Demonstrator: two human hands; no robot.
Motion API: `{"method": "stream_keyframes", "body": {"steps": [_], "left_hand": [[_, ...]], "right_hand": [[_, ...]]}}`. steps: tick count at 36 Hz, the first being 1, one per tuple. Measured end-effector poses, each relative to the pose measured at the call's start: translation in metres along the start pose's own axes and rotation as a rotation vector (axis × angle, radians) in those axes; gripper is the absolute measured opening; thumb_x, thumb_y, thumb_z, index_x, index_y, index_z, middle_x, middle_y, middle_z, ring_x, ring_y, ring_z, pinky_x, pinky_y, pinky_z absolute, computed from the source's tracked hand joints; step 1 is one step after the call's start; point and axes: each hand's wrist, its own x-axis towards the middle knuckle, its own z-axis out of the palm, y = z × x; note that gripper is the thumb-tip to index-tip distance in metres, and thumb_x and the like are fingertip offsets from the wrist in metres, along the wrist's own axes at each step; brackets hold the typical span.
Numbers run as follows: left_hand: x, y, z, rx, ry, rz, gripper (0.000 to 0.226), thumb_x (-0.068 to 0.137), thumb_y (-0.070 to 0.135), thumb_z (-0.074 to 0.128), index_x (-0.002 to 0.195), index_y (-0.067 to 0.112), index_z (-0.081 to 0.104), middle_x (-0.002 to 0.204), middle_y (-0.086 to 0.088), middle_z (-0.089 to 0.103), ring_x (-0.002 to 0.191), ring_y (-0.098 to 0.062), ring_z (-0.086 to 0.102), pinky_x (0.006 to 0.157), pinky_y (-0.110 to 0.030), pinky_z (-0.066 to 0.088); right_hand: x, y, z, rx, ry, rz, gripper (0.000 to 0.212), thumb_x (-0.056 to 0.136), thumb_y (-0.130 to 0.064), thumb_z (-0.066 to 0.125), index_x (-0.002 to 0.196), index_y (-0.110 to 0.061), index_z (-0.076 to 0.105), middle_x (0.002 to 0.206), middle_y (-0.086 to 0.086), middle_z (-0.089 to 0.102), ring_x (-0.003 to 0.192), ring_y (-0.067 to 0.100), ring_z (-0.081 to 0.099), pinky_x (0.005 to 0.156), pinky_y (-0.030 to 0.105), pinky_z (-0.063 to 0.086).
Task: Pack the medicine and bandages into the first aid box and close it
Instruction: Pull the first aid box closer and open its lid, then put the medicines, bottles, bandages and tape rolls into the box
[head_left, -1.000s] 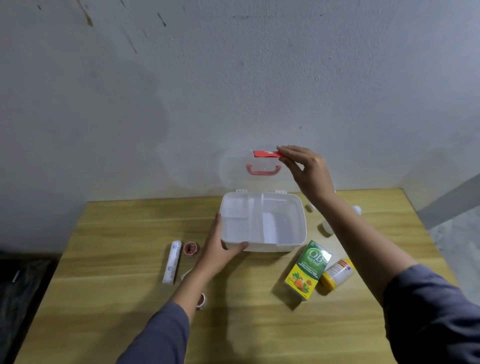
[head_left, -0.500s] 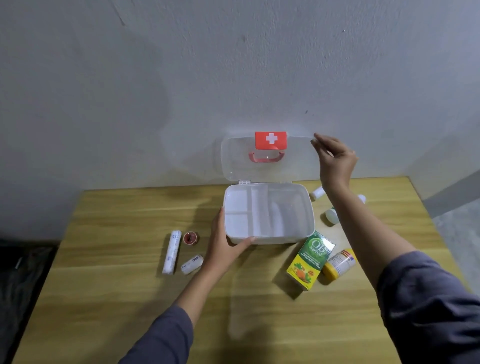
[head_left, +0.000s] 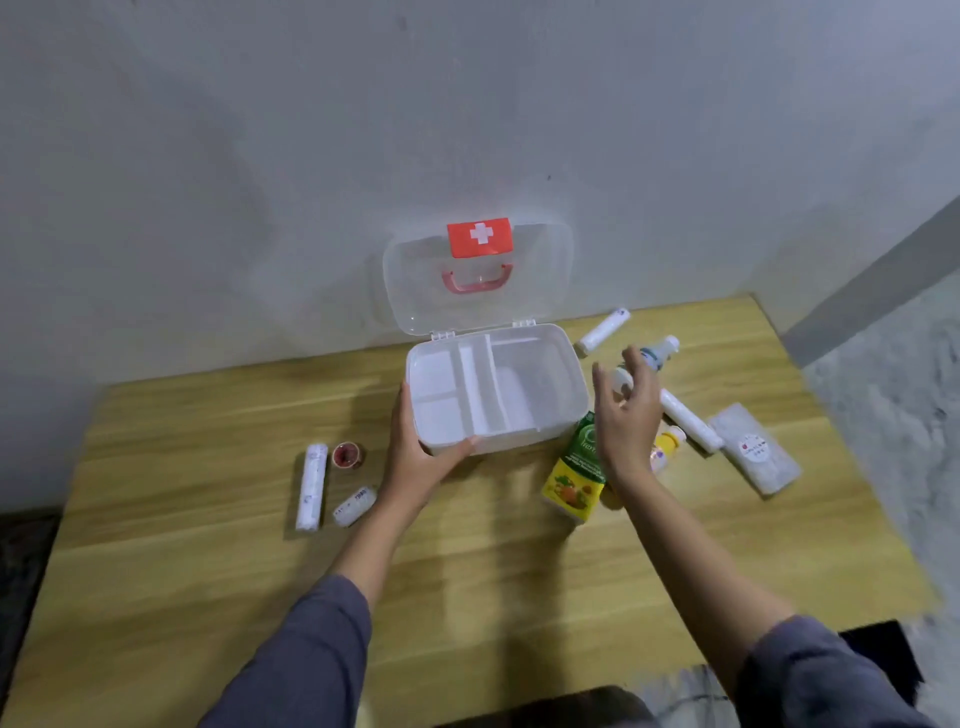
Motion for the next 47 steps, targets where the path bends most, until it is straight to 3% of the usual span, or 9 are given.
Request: {"method": "stream_keyframes", "body": {"steps": [8,15,20,25,29,34,38,42,47], "left_hand": [[0.001,-0.009,0.002,0.035,0.002,-0.010,0.111,0.060,0.041,0.080,0.147,0.025,0.013,0.154,0.006,0.022,0.140,-0.007,0.023,0.114,-0.033,0.024],[0.001,-0.011,0.004,0.043,0.020,-0.011,0.111,0.061,0.039,0.079,0.148,0.024,0.011,0.155,0.005,0.019,0.140,-0.007,0.022,0.115,-0.035,0.024],[0.001,-0.011,0.006,0.053,0.040,-0.016,0.107,0.068,0.028,0.080,0.148,0.022,0.008,0.157,0.004,0.015,0.141,-0.008,0.019,0.116,-0.033,0.021],[0.000,-0.009,0.008,0.053,0.040,-0.025,0.104,0.072,0.025,0.078,0.148,0.024,0.007,0.156,0.006,0.014,0.141,-0.009,0.018,0.114,-0.030,0.021],[0.000,-0.007,0.008,0.032,0.043,-0.066,0.107,0.062,0.041,0.078,0.146,0.033,0.012,0.155,0.008,0.020,0.141,-0.009,0.022,0.115,-0.041,0.025],[-0.005,-0.004,0.012,0.027,0.053,-0.072,0.102,0.073,0.027,0.076,0.148,0.027,0.007,0.157,0.007,0.013,0.142,-0.011,0.016,0.115,-0.035,0.020],[-0.006,0.001,0.013,0.032,0.063,-0.101,0.102,0.075,0.025,0.075,0.148,0.026,0.004,0.158,0.007,0.008,0.143,-0.012,0.012,0.113,-0.031,0.019],[-0.007,0.003,0.015,0.021,0.071,-0.116,0.101,0.075,0.024,0.075,0.148,0.027,0.004,0.158,0.007,0.009,0.143,-0.012,0.012,0.115,-0.035,0.020],[-0.006,0.004,0.014,-0.003,0.084,-0.121,0.103,0.074,0.020,0.076,0.148,0.026,0.006,0.157,0.005,0.010,0.143,-0.012,0.013,0.112,-0.031,0.021]], "right_hand": [[-0.073,0.060,-0.003,-0.266,-0.064,0.085,0.076,0.083,-0.025,0.067,0.141,-0.001,0.024,0.146,0.017,0.032,0.137,0.028,0.026,0.114,0.036,0.022],[-0.072,0.062,0.003,-0.551,-0.165,0.028,0.097,0.081,-0.045,0.063,0.145,0.001,0.007,0.157,0.017,0.007,0.145,0.027,0.005,0.118,0.033,0.006],[-0.060,0.061,-0.001,-0.637,-0.255,0.019,0.097,0.083,-0.045,0.060,0.146,0.000,0.003,0.157,0.016,-0.003,0.146,0.026,0.001,0.119,0.034,0.008],[-0.055,0.064,-0.020,-0.609,-0.355,0.015,0.092,0.081,-0.035,0.063,0.146,-0.004,0.006,0.158,0.011,-0.004,0.146,0.024,0.002,0.112,0.040,0.027],[-0.058,0.071,-0.035,-0.525,-0.373,0.039,0.091,0.080,-0.031,0.065,0.146,-0.008,0.007,0.155,0.012,0.014,0.141,0.027,0.020,0.103,0.043,0.037],[-0.055,0.074,-0.044,-0.438,-0.357,0.086,0.087,0.072,-0.030,0.070,0.142,-0.006,0.024,0.142,0.014,0.039,0.131,0.030,0.037,0.100,0.040,0.040],[-0.045,0.068,-0.059,-0.367,-0.238,0.070,0.070,0.067,-0.035,0.068,0.128,-0.016,0.040,0.122,0.007,0.055,0.109,0.027,0.054,0.079,0.038,0.050],[-0.026,0.057,-0.076,-0.255,-0.108,-0.007,0.076,0.066,-0.032,0.071,0.133,-0.017,0.039,0.125,0.005,0.055,0.114,0.025,0.050,0.092,0.042,0.047],[-0.001,0.021,-0.070,-0.157,-0.248,-0.195,0.068,0.068,-0.024,0.074,0.128,-0.016,0.044,0.110,-0.004,0.045,0.099,0.005,0.041,0.076,0.000,0.034]]}}
